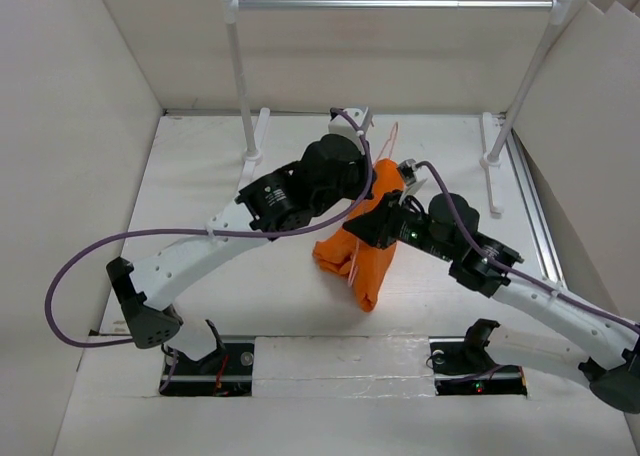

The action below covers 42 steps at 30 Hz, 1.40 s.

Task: Place the trousers on the hanger
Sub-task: Place the hanger at the clothesline.

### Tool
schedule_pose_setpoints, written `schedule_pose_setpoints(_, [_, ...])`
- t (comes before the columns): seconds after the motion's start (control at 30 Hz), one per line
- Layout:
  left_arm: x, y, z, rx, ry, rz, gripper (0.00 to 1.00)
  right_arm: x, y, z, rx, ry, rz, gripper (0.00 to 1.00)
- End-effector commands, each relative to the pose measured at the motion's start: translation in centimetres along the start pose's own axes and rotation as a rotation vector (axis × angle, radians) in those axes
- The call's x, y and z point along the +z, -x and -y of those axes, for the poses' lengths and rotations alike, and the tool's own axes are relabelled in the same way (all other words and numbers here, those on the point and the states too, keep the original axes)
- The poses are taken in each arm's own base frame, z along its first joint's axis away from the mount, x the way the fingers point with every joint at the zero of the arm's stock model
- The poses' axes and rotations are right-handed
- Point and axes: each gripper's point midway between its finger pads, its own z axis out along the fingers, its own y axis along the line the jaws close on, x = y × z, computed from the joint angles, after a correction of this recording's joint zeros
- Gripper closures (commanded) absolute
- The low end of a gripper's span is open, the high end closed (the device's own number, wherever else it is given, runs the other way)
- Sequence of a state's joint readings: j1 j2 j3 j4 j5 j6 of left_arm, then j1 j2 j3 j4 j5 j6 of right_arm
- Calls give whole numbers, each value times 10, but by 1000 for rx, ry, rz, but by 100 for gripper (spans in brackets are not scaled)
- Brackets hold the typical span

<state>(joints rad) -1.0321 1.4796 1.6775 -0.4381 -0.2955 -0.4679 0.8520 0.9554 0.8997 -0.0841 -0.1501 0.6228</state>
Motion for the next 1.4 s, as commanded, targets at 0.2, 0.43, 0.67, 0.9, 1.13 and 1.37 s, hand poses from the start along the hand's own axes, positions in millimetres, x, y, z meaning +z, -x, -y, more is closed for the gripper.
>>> schedule_pose_setpoints(0.2, [-37,92,-8,-152,-71,255,100,-21,63,-35,19,35,249,100])
schedule_pose_setpoints(0.43, [-64,143,11,-132,-135,347,39,-26,130,-32,-74,0,303,100])
schedule_pose_setpoints(0.67, [-98,153,13,-134,-192,387,20,-32,211,9,-167,-45,404,100])
schedule_pose_setpoints(0.9, [-112,127,-17,-156,-119,384,13,-47,288,48,-199,-62,518,100])
schedule_pose_setpoints(1.13, [-85,42,-51,-188,-40,218,12,-88,339,86,-218,-145,617,100])
schedule_pose_setpoints(1.37, [-58,-32,-73,-224,8,71,10,-122,362,135,-201,-242,664,100])
